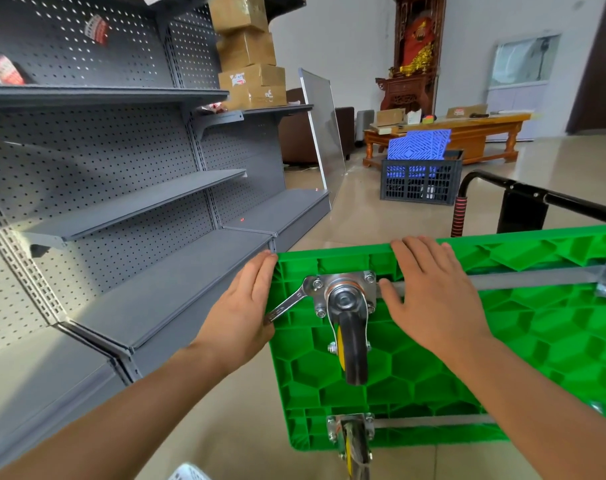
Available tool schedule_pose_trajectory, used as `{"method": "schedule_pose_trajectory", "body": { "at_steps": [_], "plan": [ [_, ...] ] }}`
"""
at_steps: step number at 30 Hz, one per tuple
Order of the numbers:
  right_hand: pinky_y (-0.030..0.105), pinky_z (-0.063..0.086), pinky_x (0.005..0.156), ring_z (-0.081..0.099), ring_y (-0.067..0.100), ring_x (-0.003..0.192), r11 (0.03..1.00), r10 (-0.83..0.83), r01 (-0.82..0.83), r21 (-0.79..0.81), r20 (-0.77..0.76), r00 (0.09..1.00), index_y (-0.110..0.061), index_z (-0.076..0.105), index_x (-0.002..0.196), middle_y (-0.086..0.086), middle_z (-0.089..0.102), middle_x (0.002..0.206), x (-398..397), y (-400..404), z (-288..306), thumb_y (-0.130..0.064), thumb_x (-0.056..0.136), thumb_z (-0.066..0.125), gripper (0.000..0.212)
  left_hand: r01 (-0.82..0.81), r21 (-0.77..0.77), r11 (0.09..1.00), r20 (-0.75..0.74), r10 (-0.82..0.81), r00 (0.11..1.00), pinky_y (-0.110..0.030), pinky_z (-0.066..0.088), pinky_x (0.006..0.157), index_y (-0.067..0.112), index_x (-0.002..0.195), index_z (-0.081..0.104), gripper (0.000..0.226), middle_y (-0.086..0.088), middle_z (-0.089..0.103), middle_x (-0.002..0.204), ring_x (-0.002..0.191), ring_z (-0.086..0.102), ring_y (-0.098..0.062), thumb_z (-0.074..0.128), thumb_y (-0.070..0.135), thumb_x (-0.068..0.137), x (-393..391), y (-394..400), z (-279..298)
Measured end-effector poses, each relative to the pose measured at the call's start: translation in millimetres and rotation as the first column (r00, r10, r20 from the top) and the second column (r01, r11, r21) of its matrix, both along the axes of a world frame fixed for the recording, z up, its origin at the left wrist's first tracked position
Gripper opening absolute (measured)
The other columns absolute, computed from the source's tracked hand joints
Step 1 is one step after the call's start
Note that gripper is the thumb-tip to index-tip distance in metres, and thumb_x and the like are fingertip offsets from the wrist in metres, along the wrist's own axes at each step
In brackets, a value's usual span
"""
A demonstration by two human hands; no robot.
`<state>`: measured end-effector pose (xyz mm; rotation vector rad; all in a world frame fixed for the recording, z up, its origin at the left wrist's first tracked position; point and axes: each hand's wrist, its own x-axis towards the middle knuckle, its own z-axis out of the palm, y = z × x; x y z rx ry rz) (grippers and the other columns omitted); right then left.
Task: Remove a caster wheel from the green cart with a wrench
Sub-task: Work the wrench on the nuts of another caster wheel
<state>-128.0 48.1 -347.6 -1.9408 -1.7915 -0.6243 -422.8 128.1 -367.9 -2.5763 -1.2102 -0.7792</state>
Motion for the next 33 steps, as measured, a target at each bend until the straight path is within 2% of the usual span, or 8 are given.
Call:
{"method": "schedule_pose_trajectory", "body": {
  "at_steps": [3, 7, 10, 12, 15, 18, 22, 33],
  "plan": [
    [0.047, 0.021, 0.124, 0.033, 0.027, 0.144, 1.000, 0.010, -0.010, 0.008, 0.002, 1.000, -0.014, 0.038, 0.149, 0.006, 0.044, 0.149, 1, 0, -1, -0.049, 0.097, 0.045, 0.063, 0.042, 0.006, 0.999, 0.010, -0.042, 0.999, -0.037, 0.046, 0.111, 0.017, 0.158, 0.013, 0.108, 0.001, 0.021, 0.160, 0.141, 0.039, -0.025, 0.083, 0.015, 0.075, -4, 0, 5],
    [0.049, 0.023, 0.123, 0.036, 0.030, 0.142, 0.999, 0.008, -0.008, 0.037, -0.012, 1.000, -0.011, 0.041, 0.148, 0.009, 0.046, 0.147, -1, 1, -2, -0.048, 0.097, 0.043, 0.063, -0.013, -0.096, 0.995, 0.050, 0.018, 0.999, -0.040, 0.055, 0.088, 0.036, 0.159, 0.003, 0.108, 0.018, 0.003, 0.166, 0.122, 0.057, -0.026, 0.077, 0.018, 0.082, -6, -6, 2],
    [0.050, 0.024, 0.122, 0.037, 0.031, 0.141, 0.998, 0.013, -0.012, 0.063, -0.015, 1.000, -0.010, 0.042, 0.147, 0.010, 0.047, 0.146, -2, 0, -4, -0.049, 0.094, 0.042, 0.066, -0.148, -0.267, 0.952, 0.256, 0.218, 0.942, -0.046, 0.053, 0.084, 0.044, 0.156, 0.000, 0.100, 0.008, 0.027, 0.160, 0.103, 0.065, -0.029, 0.072, 0.022, 0.090, -1, -16, -11],
    [0.051, 0.024, 0.122, 0.038, 0.031, 0.141, 0.997, 0.012, -0.012, 0.073, -0.011, 1.000, -0.010, 0.043, 0.147, 0.010, 0.047, 0.146, -2, 0, -4, -0.049, 0.094, 0.042, 0.067, -0.180, -0.375, 0.909, 0.376, 0.326, 0.867, -0.039, 0.046, 0.078, 0.027, 0.147, 0.025, 0.070, 0.003, 0.062, 0.123, 0.098, 0.065, -0.028, 0.070, 0.029, 0.093, 3, -19, -21],
    [0.051, 0.024, 0.122, 0.039, 0.032, 0.139, 0.997, 0.018, -0.018, 0.079, 0.001, 1.000, -0.008, 0.043, 0.146, 0.010, 0.048, 0.144, -3, 0, -5, -0.049, 0.093, 0.042, 0.067, -0.178, -0.426, 0.887, 0.363, 0.348, 0.864, -0.034, 0.035, 0.061, 0.022, 0.098, 0.045, 0.023, 0.010, 0.060, 0.076, 0.074, 0.059, -0.023, 0.064, 0.035, 0.098, 10, -30, -36],
    [0.052, 0.025, 0.121, 0.039, 0.033, 0.138, 0.996, 0.017, -0.017, 0.088, -0.003, 1.000, -0.007, 0.044, 0.145, 0.011, 0.049, 0.143, -4, 0, -5, -0.048, 0.092, 0.043, 0.067, -0.125, -0.471, 0.873, 0.357, 0.319, 0.878, -0.025, 0.032, 0.050, 0.025, 0.078, 0.042, 0.031, 0.007, 0.054, 0.064, 0.058, 0.051, -0.012, 0.058, 0.038, 0.101, 14, -46, -53],
    [0.051, 0.024, 0.122, 0.038, 0.032, 0.139, 0.997, 0.008, -0.008, 0.081, -0.004, 1.000, -0.008, 0.043, 0.146, 0.010, 0.048, 0.144, -3, 1, -5, -0.049, 0.093, 0.042, 0.067, -0.093, -0.506, 0.858, 0.355, 0.305, 0.884, -0.033, 0.029, 0.055, 0.026, 0.078, 0.043, 0.030, 0.006, 0.052, 0.060, 0.056, 0.047, -0.014, 0.053, 0.041, 0.101, 14, -56, -73],
    [0.052, 0.025, 0.121, 0.039, 0.032, 0.138, 0.995, 0.009, -0.009, 0.098, 0.005, 1.000, -0.008, 0.044, 0.145, 0.010, 0.048, 0.143, -2, 3, -6, -0.050, 0.093, 0.041, 0.067, 0.010, -0.640, 0.768, 0.449, 0.363, 0.817, -0.021, 0.031, 0.047, 0.021, 0.074, 0.045, 0.035, 0.004, 0.050, 0.060, 0.049, 0.043, -0.006, 0.052, 0.037, 0.104, 24, -52, -92]
  ]
}}
